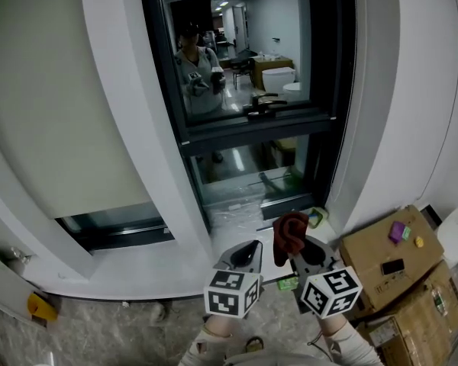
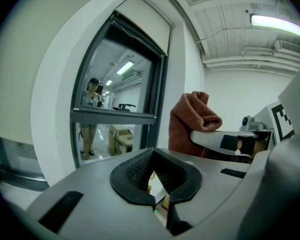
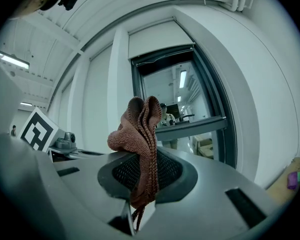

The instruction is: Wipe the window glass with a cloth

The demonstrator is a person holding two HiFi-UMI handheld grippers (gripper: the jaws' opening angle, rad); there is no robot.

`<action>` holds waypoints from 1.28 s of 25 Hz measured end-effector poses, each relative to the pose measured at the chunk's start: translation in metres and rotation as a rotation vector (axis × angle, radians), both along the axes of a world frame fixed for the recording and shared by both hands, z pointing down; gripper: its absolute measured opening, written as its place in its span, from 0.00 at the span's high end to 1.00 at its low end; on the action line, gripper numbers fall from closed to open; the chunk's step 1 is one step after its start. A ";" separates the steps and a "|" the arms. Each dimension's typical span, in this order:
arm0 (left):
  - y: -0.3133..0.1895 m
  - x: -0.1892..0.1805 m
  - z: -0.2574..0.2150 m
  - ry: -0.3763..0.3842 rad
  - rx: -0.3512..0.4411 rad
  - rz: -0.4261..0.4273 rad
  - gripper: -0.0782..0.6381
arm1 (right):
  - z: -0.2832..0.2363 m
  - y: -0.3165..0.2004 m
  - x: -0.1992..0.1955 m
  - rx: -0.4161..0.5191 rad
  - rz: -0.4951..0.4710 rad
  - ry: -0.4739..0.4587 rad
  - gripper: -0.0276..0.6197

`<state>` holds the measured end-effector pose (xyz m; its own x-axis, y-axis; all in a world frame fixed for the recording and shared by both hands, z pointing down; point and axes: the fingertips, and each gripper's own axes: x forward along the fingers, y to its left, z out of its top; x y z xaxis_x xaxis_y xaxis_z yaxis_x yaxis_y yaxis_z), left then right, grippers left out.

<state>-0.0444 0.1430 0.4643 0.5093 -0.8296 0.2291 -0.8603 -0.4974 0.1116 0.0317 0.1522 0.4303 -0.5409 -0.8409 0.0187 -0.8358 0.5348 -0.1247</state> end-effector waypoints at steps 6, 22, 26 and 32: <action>-0.047 -0.021 0.001 -0.012 -0.001 0.029 0.88 | -0.001 -0.047 -0.020 0.006 0.027 -0.009 0.88; -0.128 -0.044 0.002 0.000 -0.009 0.044 0.88 | 0.002 -0.120 -0.037 -0.010 0.060 0.006 0.88; -0.148 -0.042 0.003 -0.005 -0.011 0.038 0.88 | 0.003 -0.143 -0.036 -0.010 0.050 0.001 0.88; -0.188 -0.039 -0.002 -0.004 0.003 0.013 0.88 | -0.001 -0.187 -0.036 0.005 0.013 -0.001 0.88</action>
